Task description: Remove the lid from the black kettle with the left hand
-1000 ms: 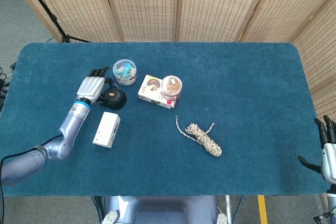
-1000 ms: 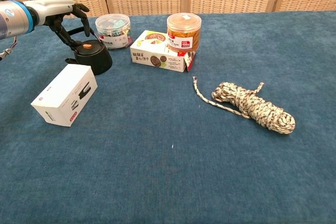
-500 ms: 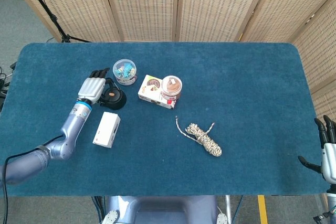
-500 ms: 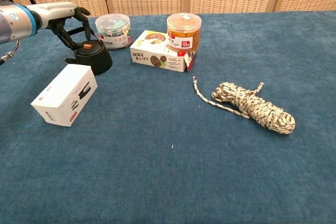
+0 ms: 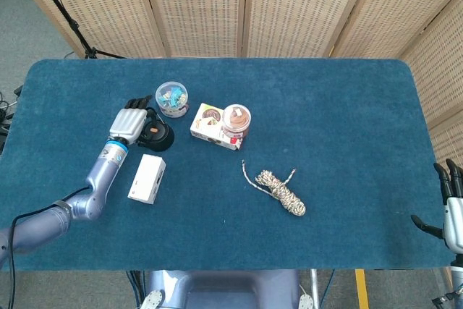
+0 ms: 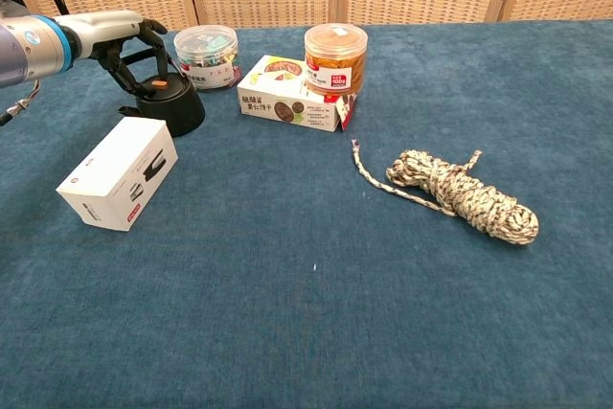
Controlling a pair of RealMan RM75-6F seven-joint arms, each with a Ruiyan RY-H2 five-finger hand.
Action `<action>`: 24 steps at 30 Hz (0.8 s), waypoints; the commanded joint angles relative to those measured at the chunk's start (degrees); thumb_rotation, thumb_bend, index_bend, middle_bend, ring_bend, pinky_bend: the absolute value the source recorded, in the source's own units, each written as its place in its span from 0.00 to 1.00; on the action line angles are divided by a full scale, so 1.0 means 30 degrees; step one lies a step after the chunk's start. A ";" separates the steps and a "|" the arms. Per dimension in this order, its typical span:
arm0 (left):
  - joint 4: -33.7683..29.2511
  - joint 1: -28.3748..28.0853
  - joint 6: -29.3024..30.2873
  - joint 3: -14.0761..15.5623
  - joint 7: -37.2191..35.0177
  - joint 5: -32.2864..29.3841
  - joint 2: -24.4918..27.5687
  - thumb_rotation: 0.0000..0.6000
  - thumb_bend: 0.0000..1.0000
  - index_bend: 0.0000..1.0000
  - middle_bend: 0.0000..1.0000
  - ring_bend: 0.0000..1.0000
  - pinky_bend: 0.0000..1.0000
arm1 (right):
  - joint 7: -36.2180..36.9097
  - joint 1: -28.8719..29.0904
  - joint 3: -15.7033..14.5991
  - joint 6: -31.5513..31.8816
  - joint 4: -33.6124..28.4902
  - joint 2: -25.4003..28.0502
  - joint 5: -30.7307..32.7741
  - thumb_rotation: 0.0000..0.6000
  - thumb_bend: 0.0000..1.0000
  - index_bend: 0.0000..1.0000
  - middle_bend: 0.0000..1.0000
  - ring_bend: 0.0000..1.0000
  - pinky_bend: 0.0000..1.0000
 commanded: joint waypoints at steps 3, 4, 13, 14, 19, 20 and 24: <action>0.0095 -0.0024 -0.0050 0.0019 0.0052 -0.0063 -0.0074 1.00 0.37 0.49 0.00 0.00 0.00 | 0.0007 -0.0005 -0.0002 0.0026 -0.0013 0.0011 -0.0017 1.00 0.00 0.00 0.00 0.00 0.00; 0.0117 -0.0029 -0.0060 0.0014 0.0055 -0.0080 -0.0090 1.00 0.37 0.49 0.00 0.00 0.00 | 0.0012 -0.0006 -0.0004 0.0029 -0.0010 0.0014 -0.0021 1.00 0.00 0.00 0.00 0.00 0.00; 0.0217 -0.0041 -0.0072 0.0030 0.0141 -0.0157 -0.0167 1.00 0.39 0.58 0.00 0.00 0.00 | 0.0062 0.0002 -0.0007 0.0024 -0.0013 0.0029 -0.0024 1.00 0.00 0.00 0.00 0.00 0.00; 0.0209 -0.0040 -0.0069 0.0030 0.0152 -0.0165 -0.0164 1.00 0.39 0.58 0.00 0.00 0.00 | 0.0068 0.0003 -0.0005 0.0023 -0.0013 0.0032 -0.0022 1.00 0.00 0.00 0.00 0.00 0.00; 0.0074 -0.0027 0.0076 -0.0013 0.0230 -0.0170 -0.0060 1.00 0.39 0.58 0.00 0.00 0.00 | 0.0058 -0.0011 -0.0012 0.0062 -0.0036 0.0044 -0.0042 1.00 0.00 0.00 0.00 0.00 0.00; 0.0005 -0.0018 0.0114 -0.0041 0.0213 -0.0163 -0.0010 1.00 0.39 0.58 0.00 0.00 0.00 | 0.0066 -0.0011 -0.0016 0.0062 -0.0048 0.0049 -0.0050 1.00 0.00 0.00 0.00 0.00 0.00; -0.0500 0.0020 0.0398 -0.0211 0.0139 -0.0061 0.0338 1.00 0.39 0.58 0.00 0.00 0.00 | 0.0076 -0.0026 -0.0029 0.0094 -0.0088 0.0073 -0.0087 1.00 0.00 0.00 0.00 0.00 0.00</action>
